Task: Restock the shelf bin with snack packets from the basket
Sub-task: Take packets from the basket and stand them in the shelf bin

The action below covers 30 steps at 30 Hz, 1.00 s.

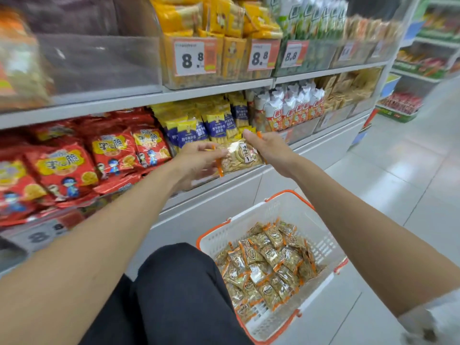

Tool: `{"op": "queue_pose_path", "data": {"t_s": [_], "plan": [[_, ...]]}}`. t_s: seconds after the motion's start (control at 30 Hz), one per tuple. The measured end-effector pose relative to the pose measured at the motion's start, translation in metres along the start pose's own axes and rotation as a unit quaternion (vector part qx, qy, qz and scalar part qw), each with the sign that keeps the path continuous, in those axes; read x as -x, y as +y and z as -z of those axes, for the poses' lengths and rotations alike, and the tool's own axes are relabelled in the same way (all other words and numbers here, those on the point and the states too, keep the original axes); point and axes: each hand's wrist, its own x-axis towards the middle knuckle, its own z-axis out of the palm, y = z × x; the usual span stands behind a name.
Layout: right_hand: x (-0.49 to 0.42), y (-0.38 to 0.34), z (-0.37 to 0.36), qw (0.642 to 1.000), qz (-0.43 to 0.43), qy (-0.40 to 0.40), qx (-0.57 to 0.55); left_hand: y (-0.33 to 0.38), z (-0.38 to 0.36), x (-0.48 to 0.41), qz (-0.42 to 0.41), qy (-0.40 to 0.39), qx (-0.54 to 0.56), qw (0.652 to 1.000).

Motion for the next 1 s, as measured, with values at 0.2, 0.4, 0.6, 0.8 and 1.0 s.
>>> {"op": "queue_pose_path", "data": {"t_s": [0.2,0.4,0.6,0.8,1.0], "plan": [[-0.004,-0.050,-0.009,0.998,0.025,-0.048,-0.033,0.034,0.034,0.018,-0.092,0.089,0.017,0.992],[-0.025,-0.133,-0.050,0.992,0.115,-0.003,-0.053,0.093,0.091,0.055,-0.191,0.119,-0.146,0.963],[-0.048,-0.231,-0.110,0.968,0.242,0.011,-0.063,0.172,0.190,0.092,-0.252,0.219,-0.339,0.880],[-0.075,-0.290,-0.164,0.939,0.340,0.043,-0.016,0.212,0.256,0.105,-0.211,0.242,-0.344,0.882],[-0.097,-0.289,-0.191,0.929,0.337,-0.094,0.125,0.225,0.292,0.112,-0.140,0.214,-0.387,0.886]]}}
